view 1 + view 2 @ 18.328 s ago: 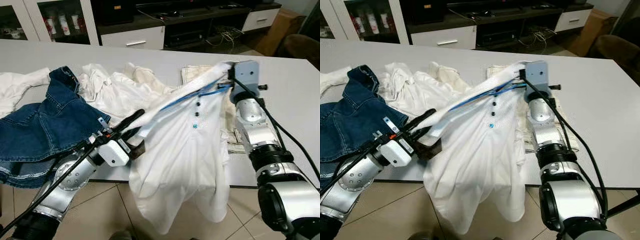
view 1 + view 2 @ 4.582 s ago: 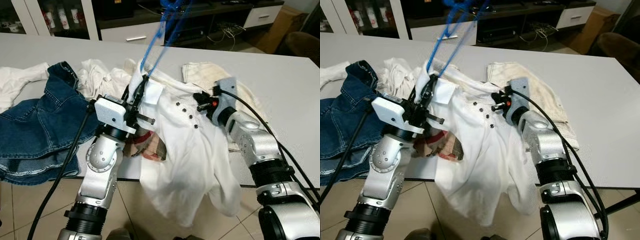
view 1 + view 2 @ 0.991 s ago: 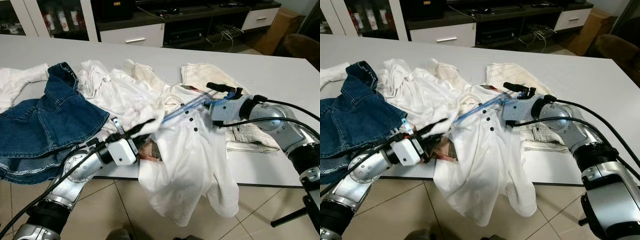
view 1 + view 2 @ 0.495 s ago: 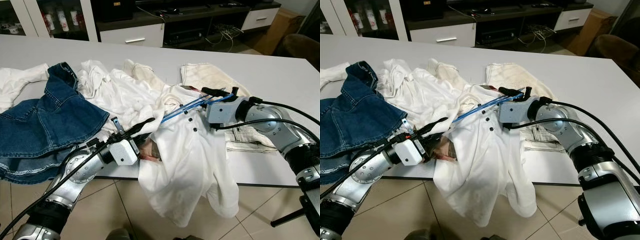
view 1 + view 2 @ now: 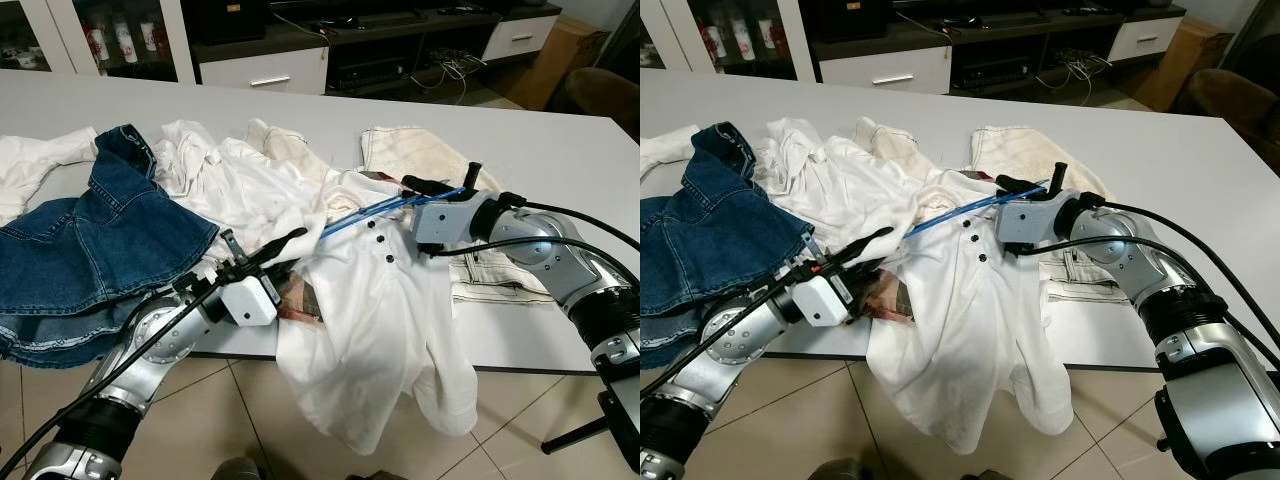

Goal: Hang hanger

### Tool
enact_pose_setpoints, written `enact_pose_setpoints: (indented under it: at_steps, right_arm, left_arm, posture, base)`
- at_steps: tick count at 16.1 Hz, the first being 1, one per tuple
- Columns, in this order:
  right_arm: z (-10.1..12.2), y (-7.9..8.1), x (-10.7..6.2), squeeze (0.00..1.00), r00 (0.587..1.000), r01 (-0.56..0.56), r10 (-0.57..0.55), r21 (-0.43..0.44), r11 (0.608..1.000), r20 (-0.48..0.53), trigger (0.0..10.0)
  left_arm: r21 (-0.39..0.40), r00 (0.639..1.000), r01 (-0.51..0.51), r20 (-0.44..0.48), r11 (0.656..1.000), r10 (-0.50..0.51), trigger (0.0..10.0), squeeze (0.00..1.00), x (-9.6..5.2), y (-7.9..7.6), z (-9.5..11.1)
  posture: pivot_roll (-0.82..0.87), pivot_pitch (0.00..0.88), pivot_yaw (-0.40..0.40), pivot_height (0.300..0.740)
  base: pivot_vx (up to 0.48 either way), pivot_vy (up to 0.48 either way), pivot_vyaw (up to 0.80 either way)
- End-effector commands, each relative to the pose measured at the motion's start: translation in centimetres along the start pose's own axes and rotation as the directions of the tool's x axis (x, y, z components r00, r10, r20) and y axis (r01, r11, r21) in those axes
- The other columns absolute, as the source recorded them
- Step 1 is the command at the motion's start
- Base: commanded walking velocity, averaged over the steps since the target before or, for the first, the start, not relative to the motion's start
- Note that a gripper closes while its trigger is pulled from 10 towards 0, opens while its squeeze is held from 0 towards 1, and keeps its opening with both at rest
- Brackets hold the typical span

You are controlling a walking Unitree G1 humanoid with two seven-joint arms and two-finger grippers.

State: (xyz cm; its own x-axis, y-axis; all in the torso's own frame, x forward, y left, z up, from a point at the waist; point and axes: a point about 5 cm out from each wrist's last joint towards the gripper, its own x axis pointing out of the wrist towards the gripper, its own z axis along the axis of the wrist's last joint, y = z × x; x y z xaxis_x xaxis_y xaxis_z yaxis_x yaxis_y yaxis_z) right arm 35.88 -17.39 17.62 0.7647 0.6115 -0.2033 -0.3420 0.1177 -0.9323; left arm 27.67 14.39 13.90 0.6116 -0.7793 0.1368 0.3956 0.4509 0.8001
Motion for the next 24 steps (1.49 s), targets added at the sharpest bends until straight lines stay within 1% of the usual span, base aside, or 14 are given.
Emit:
enact_pose_setpoints:
  at_steps: [1,3,5,8,9,13,14,15,16,17,19,20,21,24]
  right_arm:
    - [0.0,-0.7,0.0,0.0,0.999,0.033,-0.033,-0.011,0.999,-0.002,0.0]
    - [0.1,-0.9,0.1,0.0,0.999,0.049,-0.049,-0.013,0.999,-0.001,0.0]
    - [0.1,-1.2,0.1,0.0,0.997,0.073,-0.073,-0.013,0.997,0.001,0.0]
    - [0.1,-1.3,0.1,0.0,0.996,0.085,-0.085,-0.016,0.996,-0.002,0.0]
    - [0.1,-1.3,0.0,0.0,0.996,0.087,-0.087,-0.016,0.996,-0.002,0.0]
    - [-0.1,-1.2,-0.1,0.0,0.996,0.091,-0.091,-0.015,0.996,-0.008,0.0]
    - [-0.1,-1.2,0.0,0.0,0.996,0.091,-0.091,-0.014,0.996,-0.01,0.0]
    - [-0.2,-1.2,-0.1,0.0,0.995,0.094,-0.094,-0.013,0.996,-0.019,0.0]
    - [-0.5,-1.2,-0.1,0.0,0.994,0.102,-0.102,-0.008,0.995,-0.036,0.0]
    - [-0.8,-1.6,-0.1,0.0,0.988,0.139,-0.139,-0.004,0.99,-0.07,0.0]
    - [-1.1,-2.0,-0.1,0.0,0.982,0.164,-0.163,0.0,0.986,-0.098,0.0]
    - [-1.5,-2.1,-0.2,0.0,0.976,0.178,-0.175,0.01,0.984,-0.131,0.0]
    - [-2.0,-2.0,-0.3,0.0,0.97,0.184,-0.18,0.014,0.983,-0.163,0.0]
    - [-2.3,-1.8,-0.4,0.0,0.966,0.184,-0.178,0.016,0.983,-0.186,0.0]
  left_arm:
    - [0.024,1.0,-0.026,0.0,0.999,0.026,10.0,0.0,0.2,0.7,-0.1]
    - [0.024,0.999,-0.037,-0.003,0.999,0.037,10.0,0.0,0.3,0.8,-0.1]
    - [-0.002,0.999,-0.044,-0.007,0.999,0.044,10.0,0.0,0.4,0.8,-0.2]
    - [0.023,0.998,-0.056,0.003,0.998,0.056,10.0,0.0,0.4,0.9,-0.1]
    - [0.027,0.996,-0.086,0.014,0.996,0.086,10.0,1.0,0.3,1.2,0.0]
    - [0.079,0.992,-0.13,0.002,0.988,0.13,10.0,1.0,0.5,1.9,-0.2]
    - [0.087,0.989,-0.146,0.005,0.986,0.146,10.0,0.22,0.5,2.1,-0.1]
    - [0.129,0.977,-0.211,0.037,0.969,0.208,10.0,0.0,0.5,3.0,0.3]
    - [0.165,0.952,-0.304,0.072,0.938,0.296,10.0,0.0,0.4,4.4,0.7]
    - [0.199,0.924,-0.382,0.062,0.902,0.378,10.0,0.0,-0.1,5.7,0.4]
    - [0.219,0.911,-0.41,0.044,0.885,0.411,10.0,0.0,-0.5,6.1,0.1]
    - [0.228,0.904,-0.42,0.025,0.878,0.426,10.0,0.0,-0.7,6.2,-0.2]
    - [0.225,0.899,-0.428,0.006,0.876,0.438,10.0,0.0,-0.9,6.1,-0.5]
    - [0.227,0.894,-0.434,-0.012,0.872,0.448,10.0,0.0,-0.9,5.9,-0.9]
  posture:
    - [0.17,0.002,-0.051,0.74]
    - [0.17,0.002,-0.051,0.74]
    - [0.17,0.001,-0.054,0.74]
    - [0.17,0.0,-0.055,0.74]
    - [0.17,0.0,-0.055,0.74]
    - [0.16,0.0,-0.051,0.74]
    - [0.16,0.0,-0.051,0.74]
    - [0.16,0.0,-0.051,0.74]
    - [0.16,0.0,-0.051,0.74]
    - [0.17,0.0,-0.049,0.74]
    - [0.17,0.0,-0.049,0.74]
    - [0.17,0.0,-0.048,0.74]
    - [0.17,0.0,-0.048,0.74]
    - [0.17,0.0,-0.049,0.74]
  base:
    - [0.0,0.0,0.0]
    - [0.0,0.0,0.0]
    - [0.0,0.0,0.0]
    - [0.0,0.0,0.0]
    - [0.0,0.0,0.0]
    - [0.0,0.0,0.0]
    - [0.0,0.0,0.0]
    - [0.0,0.0,0.0]
    - [0.0,0.0,0.0]
    - [0.0,0.0,0.0]
    - [0.0,0.0,0.0]
    - [0.0,0.0,0.0]
    - [0.0,0.0,0.0]
    - [0.0,0.0,0.0]
